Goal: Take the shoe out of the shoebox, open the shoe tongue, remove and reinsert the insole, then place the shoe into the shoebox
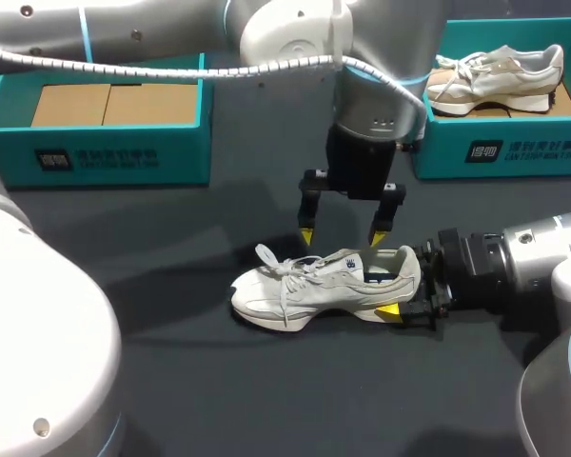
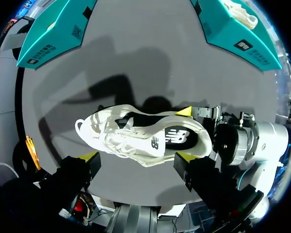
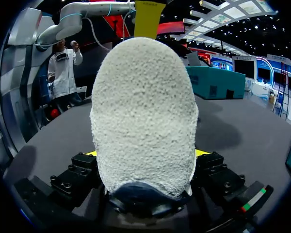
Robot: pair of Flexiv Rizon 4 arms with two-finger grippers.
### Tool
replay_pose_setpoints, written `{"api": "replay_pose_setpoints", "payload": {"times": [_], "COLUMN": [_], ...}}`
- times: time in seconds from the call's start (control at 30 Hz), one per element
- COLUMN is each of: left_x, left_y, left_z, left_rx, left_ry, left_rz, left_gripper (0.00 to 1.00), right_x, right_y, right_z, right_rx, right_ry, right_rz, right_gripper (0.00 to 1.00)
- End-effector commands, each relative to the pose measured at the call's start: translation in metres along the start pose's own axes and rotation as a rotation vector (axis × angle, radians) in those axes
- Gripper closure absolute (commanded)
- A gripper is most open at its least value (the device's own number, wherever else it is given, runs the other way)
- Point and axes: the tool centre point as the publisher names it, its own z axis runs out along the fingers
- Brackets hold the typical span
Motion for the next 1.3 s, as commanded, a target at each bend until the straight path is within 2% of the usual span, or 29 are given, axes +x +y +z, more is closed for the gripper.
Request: {"api": "replay_pose_setpoints", "payload": {"times": [0.03, 0.27, 0.93, 1.3], "left_x": [0.010, 0.022, 0.035, 0.025], "left_y": [0.006, 0.009, -0.015, -0.013], "left_z": [0.005, 0.014, 0.055, 0.063], "left_rx": [0.008, 0.012, -0.069, -0.109], "left_ry": [-0.020, -0.059, -0.200, -0.311], "left_rz": [0.026, 0.036, -0.022, -0.055], "left_gripper": [0.00, 0.00, 0.00, 0.00], "right_x": [0.001, 0.001, 0.001, 0.001], "right_y": [0.000, 0.000, 0.000, 0.000], "right_z": [0.000, 0.000, 0.000, 0.000], "right_rx": [0.003, 0.003, 0.003, 0.003], "right_ry": [-0.002, -0.002, -0.002, -0.002], "right_rz": [0.000, 0.000, 0.000, 0.000], "right_gripper": [1.00, 1.00, 1.00, 1.00]}}
